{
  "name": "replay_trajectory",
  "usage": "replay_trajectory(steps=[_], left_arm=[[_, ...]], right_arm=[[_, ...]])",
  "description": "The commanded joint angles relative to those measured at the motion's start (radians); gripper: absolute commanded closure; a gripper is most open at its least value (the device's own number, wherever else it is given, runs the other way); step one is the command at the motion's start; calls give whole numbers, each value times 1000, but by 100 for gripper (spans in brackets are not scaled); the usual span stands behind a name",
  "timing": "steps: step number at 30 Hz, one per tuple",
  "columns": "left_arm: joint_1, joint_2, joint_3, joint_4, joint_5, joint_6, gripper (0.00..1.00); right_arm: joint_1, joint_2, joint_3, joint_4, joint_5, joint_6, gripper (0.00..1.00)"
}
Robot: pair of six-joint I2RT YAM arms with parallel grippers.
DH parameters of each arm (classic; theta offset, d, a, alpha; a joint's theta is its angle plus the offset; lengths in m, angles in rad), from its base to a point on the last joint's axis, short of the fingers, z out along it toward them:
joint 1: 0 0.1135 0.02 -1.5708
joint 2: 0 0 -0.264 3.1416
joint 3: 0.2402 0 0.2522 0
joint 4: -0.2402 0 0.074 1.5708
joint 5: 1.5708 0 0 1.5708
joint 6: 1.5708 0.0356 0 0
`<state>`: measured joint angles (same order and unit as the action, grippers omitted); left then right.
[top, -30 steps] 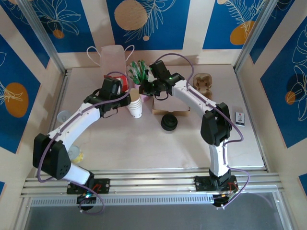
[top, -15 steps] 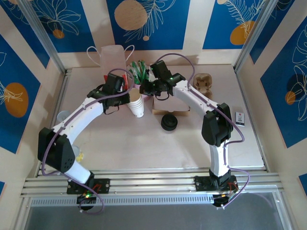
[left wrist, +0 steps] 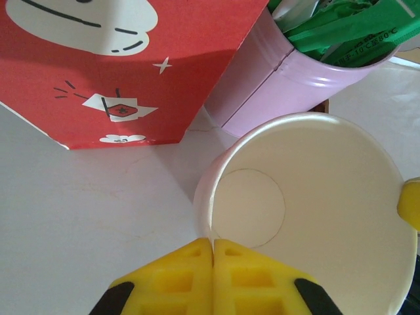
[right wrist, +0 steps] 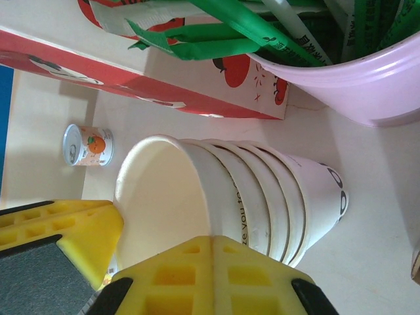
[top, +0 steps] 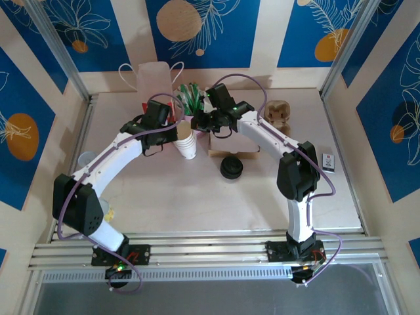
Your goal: Pack the takeout coffee
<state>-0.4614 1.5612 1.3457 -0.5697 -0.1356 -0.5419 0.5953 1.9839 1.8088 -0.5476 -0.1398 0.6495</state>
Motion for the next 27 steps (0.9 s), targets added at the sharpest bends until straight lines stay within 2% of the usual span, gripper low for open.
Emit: replay_trajectory(steps=[1, 4, 13, 27], left_arm=[[-23, -1, 47, -3, 13, 5, 100], [-23, -17, 44, 10, 13, -5, 100], [-23, -28, 27, 18, 12, -33, 100], [-8, -82, 8, 81, 28, -161, 100]], right_arm=[[-1, -53, -4, 13, -62, -7, 100], [-6, -58, 4, -2, -64, -16, 96], [-37, -118, -25, -7, -52, -27, 56], [-46, -263, -408, 280, -67, 51, 57]])
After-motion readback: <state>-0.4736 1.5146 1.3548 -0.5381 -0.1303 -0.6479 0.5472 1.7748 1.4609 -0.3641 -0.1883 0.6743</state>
